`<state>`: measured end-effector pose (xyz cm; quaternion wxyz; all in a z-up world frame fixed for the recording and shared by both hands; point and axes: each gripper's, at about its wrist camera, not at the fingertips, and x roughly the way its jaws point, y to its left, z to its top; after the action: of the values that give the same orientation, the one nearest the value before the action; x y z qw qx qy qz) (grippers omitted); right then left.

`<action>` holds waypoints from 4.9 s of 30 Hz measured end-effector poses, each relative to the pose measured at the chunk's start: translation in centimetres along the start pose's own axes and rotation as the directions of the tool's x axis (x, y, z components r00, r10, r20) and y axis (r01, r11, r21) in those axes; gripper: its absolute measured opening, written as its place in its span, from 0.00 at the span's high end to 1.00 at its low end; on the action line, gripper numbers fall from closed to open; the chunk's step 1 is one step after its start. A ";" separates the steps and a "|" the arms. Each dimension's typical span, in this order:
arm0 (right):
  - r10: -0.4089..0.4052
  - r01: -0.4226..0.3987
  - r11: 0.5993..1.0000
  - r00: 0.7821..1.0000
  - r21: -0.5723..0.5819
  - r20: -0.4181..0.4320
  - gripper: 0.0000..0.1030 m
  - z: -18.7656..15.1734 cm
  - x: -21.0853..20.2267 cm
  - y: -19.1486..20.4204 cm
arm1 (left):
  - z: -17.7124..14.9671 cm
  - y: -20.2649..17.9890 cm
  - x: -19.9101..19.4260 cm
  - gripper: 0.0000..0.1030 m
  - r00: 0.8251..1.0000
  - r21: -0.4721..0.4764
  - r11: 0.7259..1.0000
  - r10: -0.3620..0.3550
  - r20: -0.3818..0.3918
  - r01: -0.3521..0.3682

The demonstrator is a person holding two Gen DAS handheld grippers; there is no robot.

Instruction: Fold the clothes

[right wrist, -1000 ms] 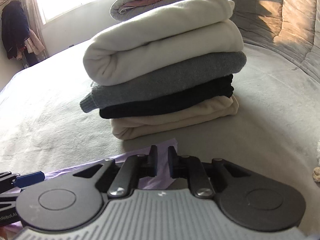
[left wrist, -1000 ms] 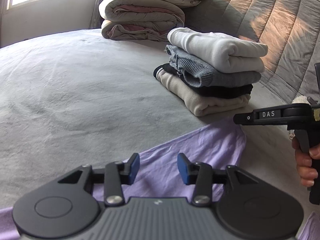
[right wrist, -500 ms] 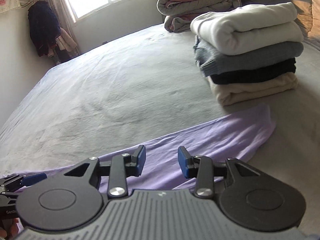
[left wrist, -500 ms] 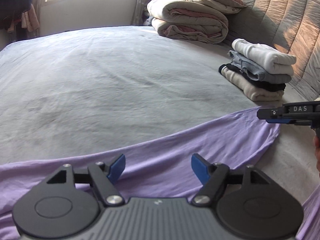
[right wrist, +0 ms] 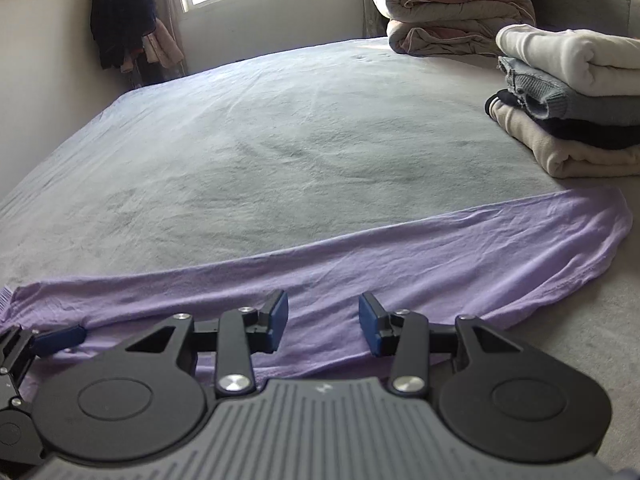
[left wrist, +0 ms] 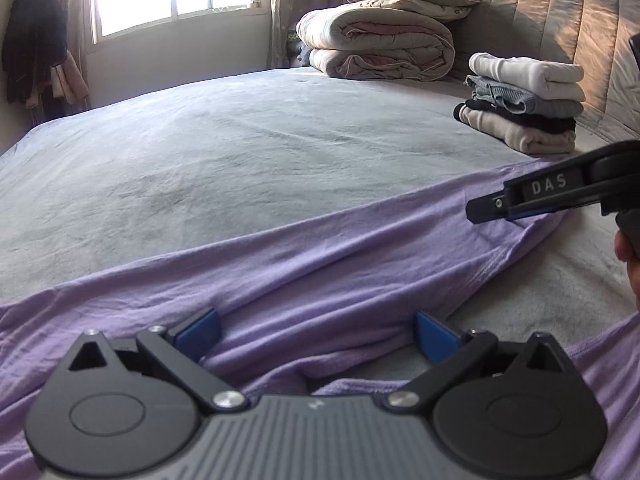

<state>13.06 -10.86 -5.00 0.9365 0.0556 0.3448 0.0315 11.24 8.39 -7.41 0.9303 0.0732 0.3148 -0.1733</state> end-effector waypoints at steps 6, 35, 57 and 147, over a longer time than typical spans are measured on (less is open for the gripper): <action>-0.065 0.070 0.991 0.997 -0.117 0.043 0.30 -1.7 0.8 2.2 | -0.1 0.2 -0.1 0.00 1.000 -0.006 1.000 -0.003 -0.001 0.003; 0.072 -0.060 0.964 0.997 -0.258 0.040 0.11 -1.4 2.3 3.9 | -0.1 0.1 -0.1 0.00 1.000 -0.004 1.000 0.000 -0.003 0.000; -0.043 0.050 0.990 0.998 -0.135 0.054 0.00 -1.2 2.4 1.4 | -0.2 0.0 -0.1 0.00 1.000 -0.006 1.000 0.000 -0.002 0.000; -0.034 0.044 0.986 0.997 -0.163 0.066 0.00 -1.4 2.3 1.7 | -0.2 0.0 -0.1 0.00 1.000 -0.005 1.000 0.000 -0.002 0.000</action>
<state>13.88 -8.83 -7.37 0.9486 -0.0278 0.3126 0.0397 11.05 8.48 -7.51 0.9302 0.0710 0.3162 -0.1724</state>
